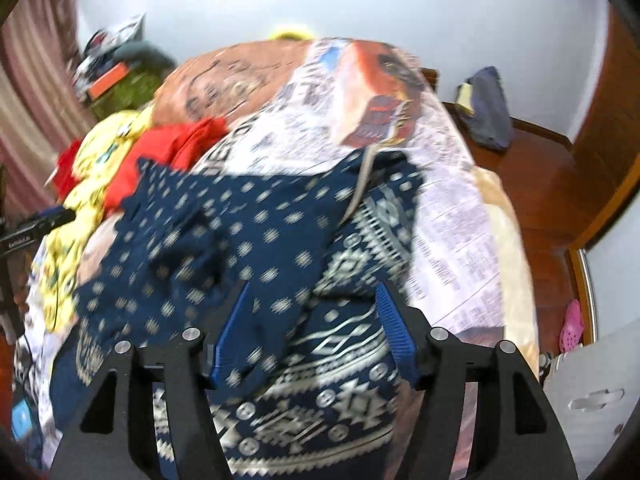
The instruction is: Fold large clothes
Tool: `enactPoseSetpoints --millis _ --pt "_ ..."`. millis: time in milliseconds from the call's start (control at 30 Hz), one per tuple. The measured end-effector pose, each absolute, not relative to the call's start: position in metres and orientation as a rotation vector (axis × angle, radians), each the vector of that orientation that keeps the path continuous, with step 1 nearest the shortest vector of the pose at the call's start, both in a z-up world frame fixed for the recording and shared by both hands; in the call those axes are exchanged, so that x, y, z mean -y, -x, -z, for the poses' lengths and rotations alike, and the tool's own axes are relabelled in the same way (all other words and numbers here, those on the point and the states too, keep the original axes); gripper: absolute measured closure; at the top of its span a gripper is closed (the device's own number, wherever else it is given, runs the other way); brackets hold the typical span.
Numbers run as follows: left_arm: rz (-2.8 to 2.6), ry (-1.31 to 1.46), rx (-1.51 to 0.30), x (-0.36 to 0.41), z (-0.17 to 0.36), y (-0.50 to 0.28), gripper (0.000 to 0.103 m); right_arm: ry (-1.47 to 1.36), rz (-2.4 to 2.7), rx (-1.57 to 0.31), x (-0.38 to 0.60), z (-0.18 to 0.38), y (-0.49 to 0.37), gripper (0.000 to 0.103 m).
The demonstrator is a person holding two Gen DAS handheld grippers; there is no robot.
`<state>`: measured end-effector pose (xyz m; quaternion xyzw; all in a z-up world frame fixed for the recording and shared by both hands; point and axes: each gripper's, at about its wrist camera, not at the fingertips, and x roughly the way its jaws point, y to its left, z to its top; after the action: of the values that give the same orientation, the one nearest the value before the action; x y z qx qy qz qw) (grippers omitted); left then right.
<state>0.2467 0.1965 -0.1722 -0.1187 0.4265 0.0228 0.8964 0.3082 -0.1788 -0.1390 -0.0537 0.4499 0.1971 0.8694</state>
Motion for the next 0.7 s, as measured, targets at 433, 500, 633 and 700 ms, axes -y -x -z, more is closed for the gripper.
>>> enactPoseSetpoints --millis 433,500,633,700 --pt "-0.028 0.582 -1.05 -0.238 0.273 -0.302 0.019 -0.066 -0.299 -1.092 0.216 0.199 -0.377 0.043" --pt "-0.027 0.603 -1.049 -0.237 0.28 -0.31 0.019 -0.085 -0.309 -1.113 0.217 0.204 -0.384 0.043" --pt "-0.028 0.577 -1.035 -0.234 0.285 -0.327 0.019 -0.131 -0.33 -1.122 0.216 0.213 -0.396 0.043" --pt "-0.018 0.573 -1.03 -0.233 0.286 -0.332 0.019 -0.131 -0.347 -1.111 0.213 0.213 -0.402 0.043"
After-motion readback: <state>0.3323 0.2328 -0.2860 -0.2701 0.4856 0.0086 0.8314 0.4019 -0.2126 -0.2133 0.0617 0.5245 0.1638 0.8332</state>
